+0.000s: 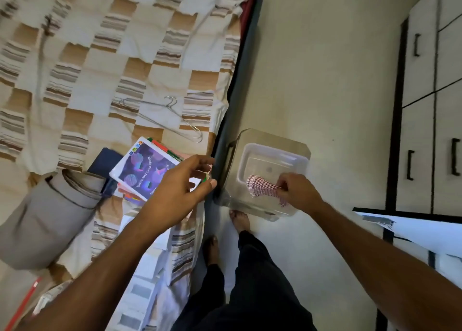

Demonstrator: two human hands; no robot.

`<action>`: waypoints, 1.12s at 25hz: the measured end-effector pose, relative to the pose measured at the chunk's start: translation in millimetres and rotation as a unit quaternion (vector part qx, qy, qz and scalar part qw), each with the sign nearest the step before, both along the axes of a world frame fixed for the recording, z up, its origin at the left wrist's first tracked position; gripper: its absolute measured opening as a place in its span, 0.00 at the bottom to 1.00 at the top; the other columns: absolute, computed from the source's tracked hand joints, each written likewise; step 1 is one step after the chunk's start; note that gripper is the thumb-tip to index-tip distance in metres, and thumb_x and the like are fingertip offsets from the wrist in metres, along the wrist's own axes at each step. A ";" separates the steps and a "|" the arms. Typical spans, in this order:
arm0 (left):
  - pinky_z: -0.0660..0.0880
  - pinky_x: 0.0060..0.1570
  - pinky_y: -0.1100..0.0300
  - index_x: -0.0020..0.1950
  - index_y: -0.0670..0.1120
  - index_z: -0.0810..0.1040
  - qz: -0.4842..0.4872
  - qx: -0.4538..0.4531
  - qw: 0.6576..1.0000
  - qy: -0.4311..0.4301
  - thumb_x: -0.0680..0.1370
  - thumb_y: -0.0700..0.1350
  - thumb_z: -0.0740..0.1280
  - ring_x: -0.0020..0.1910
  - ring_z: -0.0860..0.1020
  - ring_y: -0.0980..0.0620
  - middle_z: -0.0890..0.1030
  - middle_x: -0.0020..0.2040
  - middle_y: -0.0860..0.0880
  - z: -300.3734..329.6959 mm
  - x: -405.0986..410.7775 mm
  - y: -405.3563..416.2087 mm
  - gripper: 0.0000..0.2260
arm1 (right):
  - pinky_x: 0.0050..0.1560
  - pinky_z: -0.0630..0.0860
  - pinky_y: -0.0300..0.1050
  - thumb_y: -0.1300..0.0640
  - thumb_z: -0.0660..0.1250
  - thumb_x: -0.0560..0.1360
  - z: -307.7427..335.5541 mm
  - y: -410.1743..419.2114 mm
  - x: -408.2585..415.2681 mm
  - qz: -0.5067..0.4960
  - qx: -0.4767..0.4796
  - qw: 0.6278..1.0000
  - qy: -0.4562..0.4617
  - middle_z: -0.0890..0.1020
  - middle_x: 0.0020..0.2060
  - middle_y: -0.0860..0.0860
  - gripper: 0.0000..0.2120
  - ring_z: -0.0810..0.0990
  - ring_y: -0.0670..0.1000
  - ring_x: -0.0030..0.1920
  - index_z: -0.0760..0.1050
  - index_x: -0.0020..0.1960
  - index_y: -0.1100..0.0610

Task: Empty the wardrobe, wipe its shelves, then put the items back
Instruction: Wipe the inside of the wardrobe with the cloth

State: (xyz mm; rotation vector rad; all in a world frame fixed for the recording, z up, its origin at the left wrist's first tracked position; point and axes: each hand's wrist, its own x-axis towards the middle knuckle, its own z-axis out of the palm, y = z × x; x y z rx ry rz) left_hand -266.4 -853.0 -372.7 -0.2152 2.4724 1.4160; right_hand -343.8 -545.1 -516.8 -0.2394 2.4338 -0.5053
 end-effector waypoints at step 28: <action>0.77 0.41 0.57 0.48 0.42 0.79 -0.557 0.160 0.754 0.309 0.79 0.45 0.72 0.40 0.82 0.53 0.83 0.42 0.46 283.7 66.0 537.3 0.06 | 0.59 0.77 0.46 0.32 0.70 0.70 384.8 339.9 351.5 -0.512 -0.366 0.713 0.310 0.84 0.56 0.49 0.29 0.83 0.47 0.57 0.76 0.64 0.47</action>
